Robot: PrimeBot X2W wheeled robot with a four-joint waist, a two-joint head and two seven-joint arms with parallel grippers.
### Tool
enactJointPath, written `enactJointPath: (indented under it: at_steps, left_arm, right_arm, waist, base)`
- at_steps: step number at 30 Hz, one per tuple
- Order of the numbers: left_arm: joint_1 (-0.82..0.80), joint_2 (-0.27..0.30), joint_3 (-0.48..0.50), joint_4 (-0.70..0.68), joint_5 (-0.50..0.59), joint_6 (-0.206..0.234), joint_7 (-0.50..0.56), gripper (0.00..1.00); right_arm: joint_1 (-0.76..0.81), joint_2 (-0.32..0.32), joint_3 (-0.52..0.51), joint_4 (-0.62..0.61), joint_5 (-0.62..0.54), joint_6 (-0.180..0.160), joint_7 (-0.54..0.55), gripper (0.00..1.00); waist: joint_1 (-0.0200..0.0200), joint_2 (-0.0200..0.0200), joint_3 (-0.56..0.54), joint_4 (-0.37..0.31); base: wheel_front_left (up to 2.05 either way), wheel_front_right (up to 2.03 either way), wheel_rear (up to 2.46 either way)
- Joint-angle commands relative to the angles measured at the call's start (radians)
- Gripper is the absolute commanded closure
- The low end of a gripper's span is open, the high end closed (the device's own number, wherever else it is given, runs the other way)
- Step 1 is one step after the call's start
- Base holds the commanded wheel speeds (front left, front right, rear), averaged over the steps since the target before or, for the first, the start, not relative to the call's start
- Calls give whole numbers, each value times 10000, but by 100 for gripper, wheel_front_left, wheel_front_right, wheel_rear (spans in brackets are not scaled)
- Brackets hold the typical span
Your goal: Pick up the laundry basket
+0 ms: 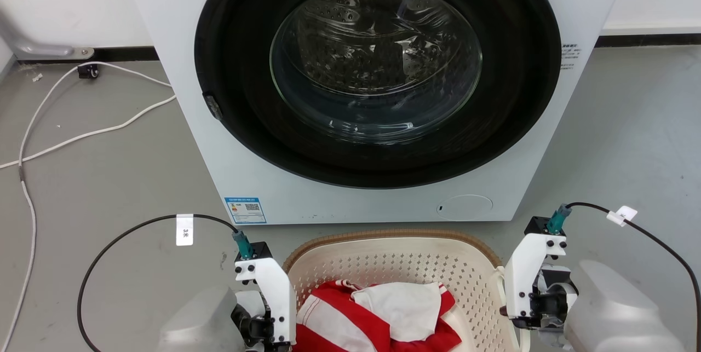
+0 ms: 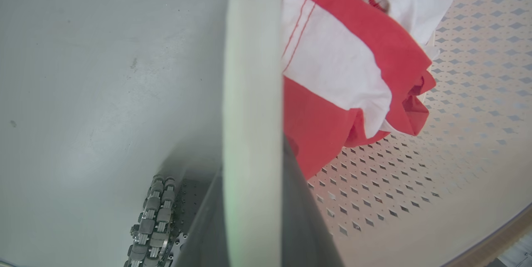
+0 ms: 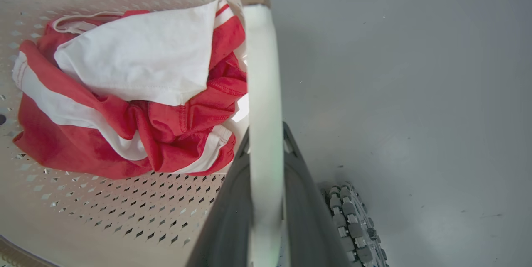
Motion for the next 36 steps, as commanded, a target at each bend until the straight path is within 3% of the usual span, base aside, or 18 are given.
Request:
enactJointPath:
  at_steps: [1,36]
  left_arm:
    - [-154,-150,-9,-114,-137,-125,-54,100]
    - [-21,-132,-281,-131,-407,-128,-150,100]
  right_arm:
    - [50,194,-33,-37,44,29,13,100]
    - [194,273,-362,-42,-191,29,139,100]
  waist:
    - [0,0,-4,-2]
    - [0,0,-40,-14]
  base:
    - [0,0,0]
    - [0,0,0]
